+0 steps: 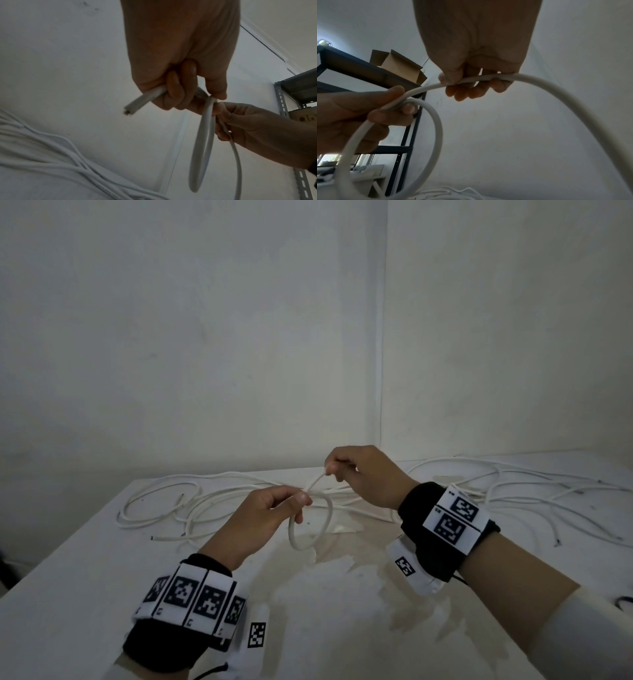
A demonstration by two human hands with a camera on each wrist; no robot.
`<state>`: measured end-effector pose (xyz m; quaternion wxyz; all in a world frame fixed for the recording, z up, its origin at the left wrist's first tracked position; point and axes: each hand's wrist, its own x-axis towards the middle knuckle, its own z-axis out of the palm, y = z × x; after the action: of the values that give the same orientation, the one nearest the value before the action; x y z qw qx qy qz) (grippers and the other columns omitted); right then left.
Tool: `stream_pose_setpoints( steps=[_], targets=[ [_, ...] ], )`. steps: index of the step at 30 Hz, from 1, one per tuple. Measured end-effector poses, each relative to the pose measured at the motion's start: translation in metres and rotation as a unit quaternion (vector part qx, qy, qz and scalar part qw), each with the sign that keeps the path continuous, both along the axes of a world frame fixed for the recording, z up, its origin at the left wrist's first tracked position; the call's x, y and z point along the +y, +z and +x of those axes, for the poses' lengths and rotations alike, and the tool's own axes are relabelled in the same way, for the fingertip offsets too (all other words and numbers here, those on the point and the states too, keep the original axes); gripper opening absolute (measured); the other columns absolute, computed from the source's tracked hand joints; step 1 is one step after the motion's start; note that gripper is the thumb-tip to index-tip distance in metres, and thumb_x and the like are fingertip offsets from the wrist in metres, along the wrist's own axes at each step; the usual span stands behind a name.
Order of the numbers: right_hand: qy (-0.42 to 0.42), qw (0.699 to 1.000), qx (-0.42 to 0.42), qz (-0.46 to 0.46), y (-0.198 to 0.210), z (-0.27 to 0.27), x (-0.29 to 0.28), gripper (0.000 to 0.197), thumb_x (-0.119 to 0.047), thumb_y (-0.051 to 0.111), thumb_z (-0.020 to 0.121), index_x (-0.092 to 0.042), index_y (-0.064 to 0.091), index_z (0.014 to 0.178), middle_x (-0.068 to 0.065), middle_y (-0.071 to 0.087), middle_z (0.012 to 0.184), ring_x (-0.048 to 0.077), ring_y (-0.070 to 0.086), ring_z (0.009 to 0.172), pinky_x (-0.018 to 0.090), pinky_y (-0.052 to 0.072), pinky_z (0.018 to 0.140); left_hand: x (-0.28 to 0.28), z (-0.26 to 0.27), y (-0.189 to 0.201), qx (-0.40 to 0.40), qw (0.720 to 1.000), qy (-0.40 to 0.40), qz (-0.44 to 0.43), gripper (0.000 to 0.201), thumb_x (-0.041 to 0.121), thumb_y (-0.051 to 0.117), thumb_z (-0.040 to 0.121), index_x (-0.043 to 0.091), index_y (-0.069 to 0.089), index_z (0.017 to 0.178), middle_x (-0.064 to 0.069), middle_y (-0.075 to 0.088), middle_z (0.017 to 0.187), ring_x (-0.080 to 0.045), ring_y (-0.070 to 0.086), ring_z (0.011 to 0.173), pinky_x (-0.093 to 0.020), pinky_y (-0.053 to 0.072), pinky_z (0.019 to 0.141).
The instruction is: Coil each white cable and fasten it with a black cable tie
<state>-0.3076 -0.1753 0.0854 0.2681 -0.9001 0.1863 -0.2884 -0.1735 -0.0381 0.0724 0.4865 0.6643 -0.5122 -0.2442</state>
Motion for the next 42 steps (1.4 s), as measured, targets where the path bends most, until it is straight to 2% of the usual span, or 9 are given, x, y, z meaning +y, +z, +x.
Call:
stream_pose_setpoints(
  steps=[9,15,21,28,30,33,37,40,42],
  targets=[
    [0.043,0.994,0.088,-0.036,-0.005,0.001,0.012,0.023,-0.027,0.047,0.095,-0.018,0.065,0.106,-0.010,0.062,0.091,-0.015,0.048,0.065,0.011,0.033,0.066,-0.001,0.002,-0.005,-0.009,1.000,0.008,0.022,0.027,0.030,0.047,0.094,0.017,0.068,0.083,0.015,0.053,0.054,0.003,0.040,0.043,-0.021,0.029,0.053],
    [0.065,0.993,0.042,0.085,-0.007,0.002,0.013,0.028,-0.020,0.049,0.094,-0.021,0.061,0.070,-0.006,0.066,0.072,0.024,0.060,0.078,0.038,0.047,0.080,-0.004,-0.004,-0.001,0.019,1.000,-0.005,0.021,0.040,0.027,0.042,0.097,-0.008,0.060,0.092,0.022,0.060,0.056,0.004,0.041,0.042,-0.010,0.031,0.045],
    [0.058,0.994,0.019,0.091,-0.006,0.003,0.014,0.029,-0.019,0.050,0.094,-0.019,0.063,0.068,-0.006,0.061,0.061,0.007,0.052,0.061,0.031,0.043,0.067,-0.006,-0.005,0.004,-0.043,0.999,-0.006,0.019,0.034,0.024,0.039,0.098,0.013,0.050,0.068,0.008,0.065,0.088,0.006,0.043,0.043,-0.008,0.032,0.046],
    [0.052,0.989,0.041,0.136,-0.005,-0.001,0.014,0.039,-0.026,0.043,0.097,-0.010,0.065,0.069,-0.009,0.037,0.047,0.006,0.028,0.047,0.016,0.025,0.049,-0.006,-0.001,0.005,-0.104,0.994,0.014,0.023,0.028,0.021,0.039,0.099,0.019,0.058,0.078,0.010,0.047,0.067,0.003,0.044,0.051,-0.009,0.034,0.052],
    [0.044,0.990,0.043,0.124,-0.004,-0.001,0.015,0.039,-0.024,0.044,0.097,-0.012,0.062,0.064,-0.008,0.044,0.046,0.004,0.031,0.047,0.016,0.026,0.050,-0.006,-0.003,0.005,-0.127,0.991,0.028,0.010,0.025,0.022,0.042,0.098,0.021,0.059,0.079,0.010,0.047,0.065,0.004,0.046,0.051,-0.008,0.035,0.052],
    [0.010,0.993,0.016,0.115,-0.004,0.002,0.015,0.039,-0.024,0.048,0.095,-0.020,0.055,0.057,0.023,0.065,0.076,0.017,0.042,0.058,0.027,0.034,0.057,-0.007,-0.001,0.005,-0.146,0.985,0.082,-0.039,0.020,0.026,0.054,0.092,0.013,0.063,0.080,0.008,0.050,0.058,0.001,0.047,0.044,-0.009,0.034,0.046],
    [-0.028,0.994,-0.007,0.107,-0.003,-0.004,0.011,0.041,-0.022,0.049,0.095,-0.024,0.053,0.053,0.017,0.071,0.090,0.020,0.055,0.066,0.024,0.042,0.059,-0.002,0.004,0.005,-0.058,0.994,0.092,-0.002,0.024,0.023,0.050,0.094,0.008,0.067,0.088,-0.002,0.059,0.069,-0.005,0.058,0.048,-0.017,0.048,0.052],
    [-0.048,0.992,-0.023,0.112,-0.005,-0.008,0.007,0.042,-0.021,0.050,0.094,-0.027,0.052,0.053,0.010,0.070,0.080,0.032,0.064,0.083,0.032,0.049,0.068,0.004,0.008,0.009,0.074,0.995,0.060,0.012,0.025,0.011,0.045,0.095,0.003,0.068,0.093,-0.007,0.062,0.071,-0.008,0.064,0.055,-0.018,0.055,0.058],
    [-0.056,0.991,-0.034,0.117,-0.005,-0.008,0.006,0.042,-0.019,0.050,0.094,-0.028,0.052,0.053,0.003,0.065,0.072,0.029,0.064,0.077,0.027,0.047,0.063,0.006,0.008,0.011,0.115,0.993,0.030,0.017,0.021,0.007,0.048,0.094,0.004,0.068,0.091,-0.003,0.065,0.067,-0.009,0.065,0.059,-0.017,0.055,0.059]
  ],
)
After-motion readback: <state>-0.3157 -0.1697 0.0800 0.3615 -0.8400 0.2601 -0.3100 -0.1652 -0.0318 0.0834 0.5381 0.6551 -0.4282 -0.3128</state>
